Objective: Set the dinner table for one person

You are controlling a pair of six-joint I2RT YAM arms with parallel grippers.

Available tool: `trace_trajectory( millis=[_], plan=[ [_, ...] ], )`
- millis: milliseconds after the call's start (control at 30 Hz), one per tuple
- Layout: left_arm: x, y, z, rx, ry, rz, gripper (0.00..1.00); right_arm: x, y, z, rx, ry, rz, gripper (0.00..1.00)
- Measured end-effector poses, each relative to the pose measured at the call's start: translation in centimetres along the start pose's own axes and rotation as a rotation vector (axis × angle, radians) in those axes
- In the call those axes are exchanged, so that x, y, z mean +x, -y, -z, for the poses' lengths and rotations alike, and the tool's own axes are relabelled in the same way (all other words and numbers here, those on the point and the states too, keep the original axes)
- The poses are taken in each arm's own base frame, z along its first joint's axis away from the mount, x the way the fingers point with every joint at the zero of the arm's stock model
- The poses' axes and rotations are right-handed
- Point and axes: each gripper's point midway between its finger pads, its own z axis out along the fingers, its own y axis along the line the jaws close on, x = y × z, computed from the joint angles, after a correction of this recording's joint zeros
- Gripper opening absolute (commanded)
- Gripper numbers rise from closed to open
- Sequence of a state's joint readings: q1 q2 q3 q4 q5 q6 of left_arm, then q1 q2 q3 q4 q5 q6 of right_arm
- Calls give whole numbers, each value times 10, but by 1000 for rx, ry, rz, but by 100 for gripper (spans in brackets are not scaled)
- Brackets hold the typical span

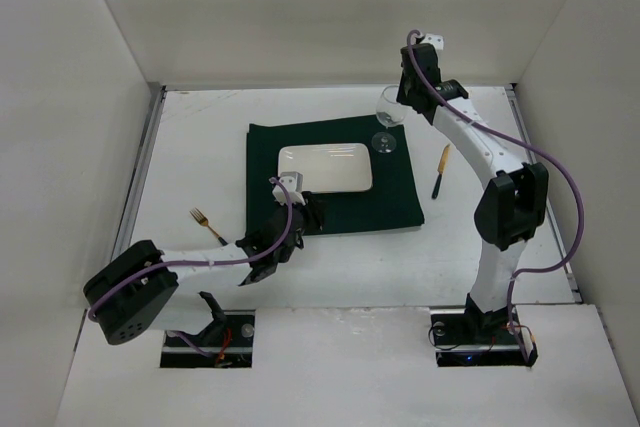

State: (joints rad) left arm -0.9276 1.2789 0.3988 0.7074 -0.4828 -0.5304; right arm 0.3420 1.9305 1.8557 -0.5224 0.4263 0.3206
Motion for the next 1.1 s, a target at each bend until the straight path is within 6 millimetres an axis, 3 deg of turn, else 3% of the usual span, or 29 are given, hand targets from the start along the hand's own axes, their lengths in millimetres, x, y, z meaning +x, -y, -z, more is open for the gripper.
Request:
trace_trajectory(
  millis=[233, 467, 567, 633, 733, 867, 967, 1000, 1033, 1100],
  plan=[
    [0, 0, 0, -1, -1, 1, 33, 0, 3, 6, -2, 5, 6, 44],
    [0, 0, 0, -1, -1, 1, 34, -30, 8, 40, -32, 78, -31, 50],
    [0, 0, 0, -1, -1, 2, 34, -39, 19, 64, -48, 119, -61, 43],
    [0, 0, 0, -1, -1, 2, 34, -36, 31, 81, -53, 145, -91, 29],
    [0, 0, 0, -1, -1, 2, 34, -11, 57, 98, -40, 152, -137, 13],
    [0, 0, 0, -1, 0, 2, 34, 63, 93, 88, 16, 71, -190, 11],
    [0, 0, 0, -1, 0, 4, 34, 130, 112, 71, 55, -64, -190, 19],
    [0, 0, 0, -1, 0, 5, 34, 149, 117, 67, 68, -108, -188, 26],
    [0, 0, 0, -1, 0, 6, 34, 167, 121, 65, 78, -149, -187, 35],
    [0, 0, 0, -1, 0, 8, 35, 188, 123, 61, 86, -198, -183, 42]
  ],
)
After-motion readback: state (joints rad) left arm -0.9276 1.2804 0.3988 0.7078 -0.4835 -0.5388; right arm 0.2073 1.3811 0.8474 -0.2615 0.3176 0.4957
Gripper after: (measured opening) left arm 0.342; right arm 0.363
